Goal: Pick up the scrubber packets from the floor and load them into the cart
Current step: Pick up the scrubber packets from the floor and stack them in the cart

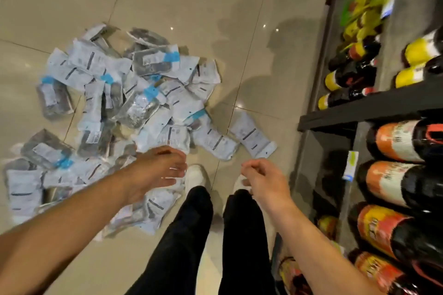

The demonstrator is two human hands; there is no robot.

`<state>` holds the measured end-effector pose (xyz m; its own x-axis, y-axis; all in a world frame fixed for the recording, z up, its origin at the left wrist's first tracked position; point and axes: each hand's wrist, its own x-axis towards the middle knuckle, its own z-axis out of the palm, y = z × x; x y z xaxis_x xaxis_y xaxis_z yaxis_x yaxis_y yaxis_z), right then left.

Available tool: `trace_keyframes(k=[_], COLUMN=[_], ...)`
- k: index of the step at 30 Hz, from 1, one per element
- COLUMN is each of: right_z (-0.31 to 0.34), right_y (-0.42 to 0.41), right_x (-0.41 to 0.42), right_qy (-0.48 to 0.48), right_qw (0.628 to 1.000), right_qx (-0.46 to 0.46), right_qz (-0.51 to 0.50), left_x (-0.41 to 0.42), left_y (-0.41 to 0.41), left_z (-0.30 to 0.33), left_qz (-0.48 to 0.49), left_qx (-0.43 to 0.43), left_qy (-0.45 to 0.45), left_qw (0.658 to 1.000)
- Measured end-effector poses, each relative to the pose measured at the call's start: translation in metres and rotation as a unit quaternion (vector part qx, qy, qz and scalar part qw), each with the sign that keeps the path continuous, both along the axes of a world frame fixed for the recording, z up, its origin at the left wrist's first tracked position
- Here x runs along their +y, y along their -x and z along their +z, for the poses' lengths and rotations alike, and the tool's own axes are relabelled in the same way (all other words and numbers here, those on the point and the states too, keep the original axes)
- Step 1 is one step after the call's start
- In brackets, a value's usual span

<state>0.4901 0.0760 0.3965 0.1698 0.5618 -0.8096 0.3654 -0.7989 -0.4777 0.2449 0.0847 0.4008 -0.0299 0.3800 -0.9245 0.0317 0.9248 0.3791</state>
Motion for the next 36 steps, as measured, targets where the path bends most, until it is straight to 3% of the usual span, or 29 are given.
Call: trace_keyframes(k=[4, 10, 12, 14, 18, 23, 25, 28, 31, 36], right_z=[-0.13, -0.313, -0.363, -0.406, -0.471, -0.515, -0.526, -0.527, -0.499, -0.406], right_y=[-0.022, -0.069, -0.082, -0.088, -0.092, -0.085, -0.087, -0.098, -0.103, -0.094], right_x=[0.044, 0.096, 0.114, 0.13, 0.154, 0.159, 0.162, 0.166, 0.165, 0.162], right_qy=[-0.002, 0.03, 0.031, 0.039, 0.044, 0.114, 0.12, 0.132, 0.117, 0.07], right_qw=[0.999, 0.99, 0.983, 0.971, 0.943, 0.921, 0.921, 0.924, 0.943, 0.973], right_qx=[-0.034, -0.083, -0.113, -0.158, -0.22, -0.274, -0.278, -0.253, -0.219, -0.178], right_qz=[0.042, 0.111, 0.14, 0.177, 0.245, 0.253, 0.244, 0.254, 0.222, 0.125], left_x=[0.043, 0.057, 0.058, 0.06, 0.068, 0.077, 0.072, 0.066, 0.064, 0.064], left_y=[-0.024, -0.064, -0.076, -0.082, -0.091, -0.108, -0.105, -0.1, -0.096, -0.098], left_z=[-0.135, -0.33, -0.378, -0.42, -0.483, -0.525, -0.533, -0.528, -0.506, -0.422], left_qz=[0.042, 0.122, 0.167, 0.143, 0.148, 0.158, 0.221, 0.214, 0.205, 0.109], left_qx=[0.006, -0.038, -0.036, -0.006, 0.029, 0.14, 0.148, 0.118, 0.073, 0.092], left_qy=[0.017, 0.136, 0.181, 0.208, 0.188, 0.18, 0.185, 0.159, 0.151, 0.096], left_qw=[0.999, 0.982, 0.968, 0.968, 0.97, 0.961, 0.946, 0.957, 0.964, 0.985])
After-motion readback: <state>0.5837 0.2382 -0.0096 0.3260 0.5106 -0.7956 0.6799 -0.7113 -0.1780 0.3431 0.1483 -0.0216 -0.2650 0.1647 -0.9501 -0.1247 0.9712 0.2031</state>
